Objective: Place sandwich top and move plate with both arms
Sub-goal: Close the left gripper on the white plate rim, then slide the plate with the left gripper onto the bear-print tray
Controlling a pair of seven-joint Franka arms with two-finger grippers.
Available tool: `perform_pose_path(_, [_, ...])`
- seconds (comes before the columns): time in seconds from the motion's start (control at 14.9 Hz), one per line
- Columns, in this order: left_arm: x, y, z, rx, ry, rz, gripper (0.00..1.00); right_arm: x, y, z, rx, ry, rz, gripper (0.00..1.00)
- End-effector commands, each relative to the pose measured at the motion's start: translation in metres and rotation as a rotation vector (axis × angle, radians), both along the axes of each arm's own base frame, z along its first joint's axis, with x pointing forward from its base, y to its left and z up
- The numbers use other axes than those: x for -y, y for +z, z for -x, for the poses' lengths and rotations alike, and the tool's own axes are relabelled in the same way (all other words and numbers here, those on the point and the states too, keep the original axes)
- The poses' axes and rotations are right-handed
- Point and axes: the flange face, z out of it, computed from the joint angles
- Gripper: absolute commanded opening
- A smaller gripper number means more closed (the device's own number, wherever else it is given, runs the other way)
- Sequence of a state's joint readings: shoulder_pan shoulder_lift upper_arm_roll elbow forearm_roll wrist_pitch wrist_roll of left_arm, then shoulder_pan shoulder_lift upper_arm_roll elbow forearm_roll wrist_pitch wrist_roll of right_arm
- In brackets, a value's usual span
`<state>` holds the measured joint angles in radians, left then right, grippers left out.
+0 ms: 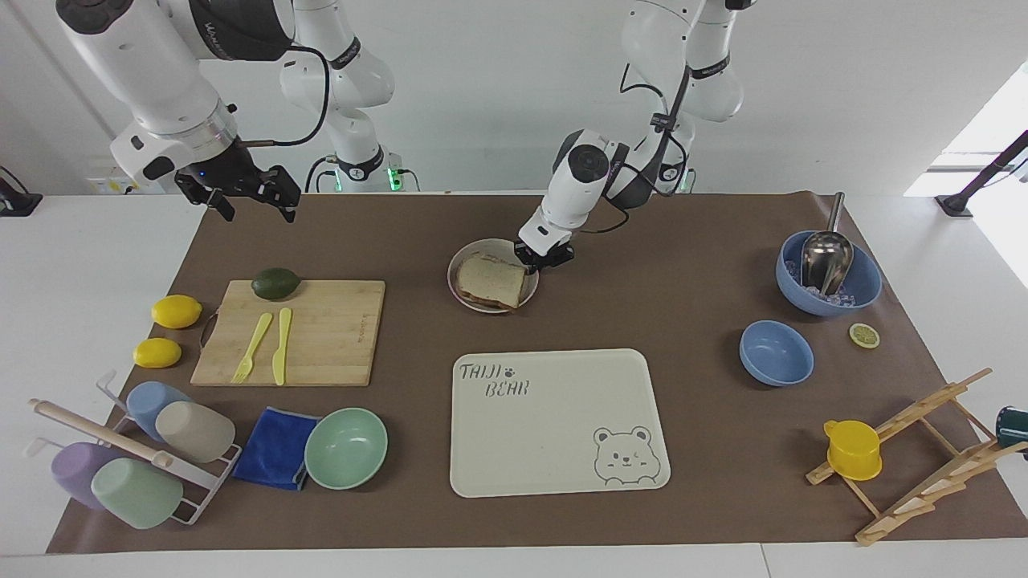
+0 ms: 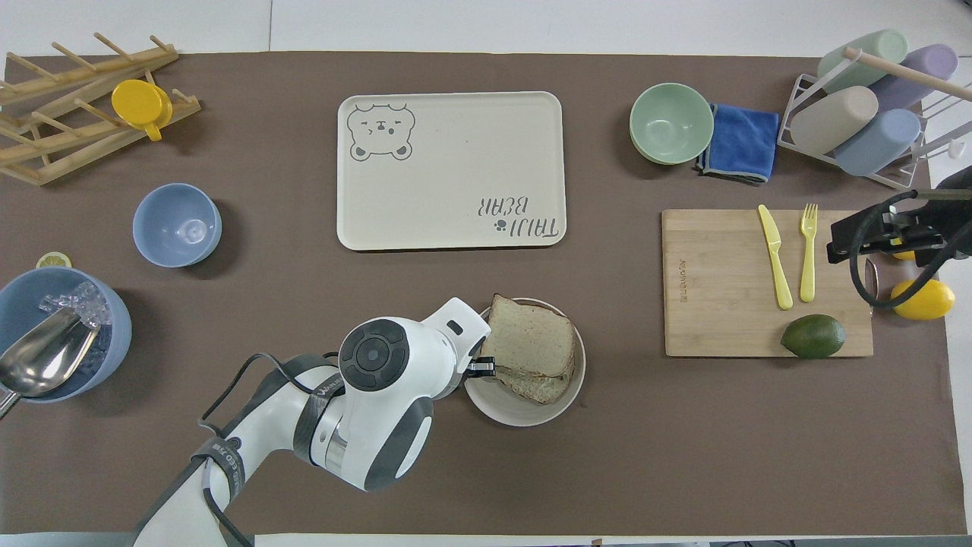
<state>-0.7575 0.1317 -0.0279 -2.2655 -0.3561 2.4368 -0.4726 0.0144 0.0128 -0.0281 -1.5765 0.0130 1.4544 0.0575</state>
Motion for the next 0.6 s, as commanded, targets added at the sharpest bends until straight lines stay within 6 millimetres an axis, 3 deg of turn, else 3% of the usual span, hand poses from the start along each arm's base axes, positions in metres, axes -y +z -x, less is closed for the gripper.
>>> perform_pose_path(0.0, [-0.002,-0.010,0.003,-0.007,-0.008,-0.003,0.00,0.009,0.002,0.006,-0.008,0.002,-0.023,1.00])
perform_pose_path(0.54, [-0.017,-0.001,-0.014,-0.015,-0.008,0.003,0.00,0.007,0.002,0.006,-0.008,0.005,-0.021,1.00])
